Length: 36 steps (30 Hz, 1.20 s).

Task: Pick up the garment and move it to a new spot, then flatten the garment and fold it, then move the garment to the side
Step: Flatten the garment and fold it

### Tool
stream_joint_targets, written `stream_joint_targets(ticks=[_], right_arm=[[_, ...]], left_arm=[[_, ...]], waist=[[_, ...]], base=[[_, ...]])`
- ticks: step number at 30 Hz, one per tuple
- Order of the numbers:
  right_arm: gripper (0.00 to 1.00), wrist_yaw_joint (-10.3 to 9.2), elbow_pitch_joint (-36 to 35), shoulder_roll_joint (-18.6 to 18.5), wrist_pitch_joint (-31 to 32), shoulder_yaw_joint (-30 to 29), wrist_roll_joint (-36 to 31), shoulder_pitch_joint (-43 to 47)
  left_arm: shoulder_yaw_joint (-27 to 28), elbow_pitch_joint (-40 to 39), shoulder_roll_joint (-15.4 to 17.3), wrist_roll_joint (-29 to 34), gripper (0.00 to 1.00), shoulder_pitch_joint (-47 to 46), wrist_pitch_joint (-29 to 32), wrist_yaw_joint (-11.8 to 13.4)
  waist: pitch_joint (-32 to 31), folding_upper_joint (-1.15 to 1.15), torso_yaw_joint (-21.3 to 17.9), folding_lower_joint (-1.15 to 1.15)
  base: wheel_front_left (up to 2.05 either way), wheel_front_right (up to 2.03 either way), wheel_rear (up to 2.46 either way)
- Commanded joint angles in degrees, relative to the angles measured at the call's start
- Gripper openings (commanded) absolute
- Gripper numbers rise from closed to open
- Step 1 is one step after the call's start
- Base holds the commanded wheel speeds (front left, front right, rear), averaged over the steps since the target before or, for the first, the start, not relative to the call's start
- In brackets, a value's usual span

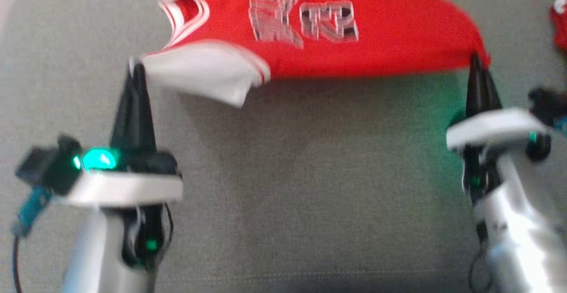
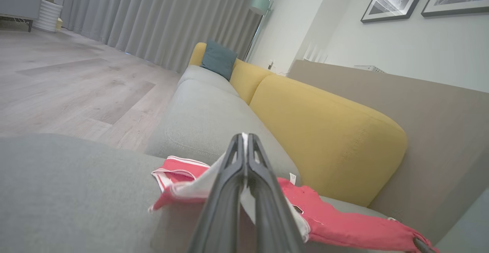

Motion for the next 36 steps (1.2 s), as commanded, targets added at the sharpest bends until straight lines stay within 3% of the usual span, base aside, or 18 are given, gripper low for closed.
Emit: stream_joint_targets(ticks=[1, 11, 19, 26, 36], right_arm=[[0.00, -0.05, -3.78, -0.16, -0.63, 1.47, 1.10, 3.19], [0.00, -0.05, -16.92, 0.08, 1.33, 0.13, 1.52, 24.90], [0.00, -0.05, -27.90, 2.07, 7.13, -4.55, -0.51, 36.38], [0.00, -0.05, -27.52, 3.76, 10.26, -7.30, -1.42, 38.31], [0.00, -0.05, -22.88, 4.17, 8.92, -5.47, -1.35, 33.35]], left_arm=[[1.18, -3.88, 0.73, -0.24, 0.00, 2.11, 0.19, 0.34], [-1.62, -15.38, 0.59, -1.25, 0.00, 22.90, 2.34, 3.60], [-2.58, -21.69, 0.79, -1.87, 0.00, 32.69, 4.52, 5.97], [-3.37, -15.45, 0.89, -2.62, 0.00, 31.88, 4.64, 5.47], [-3.12, -5.85, 0.55, -4.63, 0.00, 24.91, 3.01, 4.55]], waist=[[-5.34, 0.00, 0.02, 0.00], [-15.15, 0.00, 0.93, 0.00], [-15.96, 0.00, 0.96, 0.00], [-14.26, 0.00, 0.42, 0.00], [-10.59, 0.00, -0.83, 0.00]], base=[[0.00, 0.00, 0.00], [0.00, 0.00, 0.00], [0.00, 0.00, 0.00], [0.00, 0.00, 0.00], [0.00, 0.00, 0.00]])
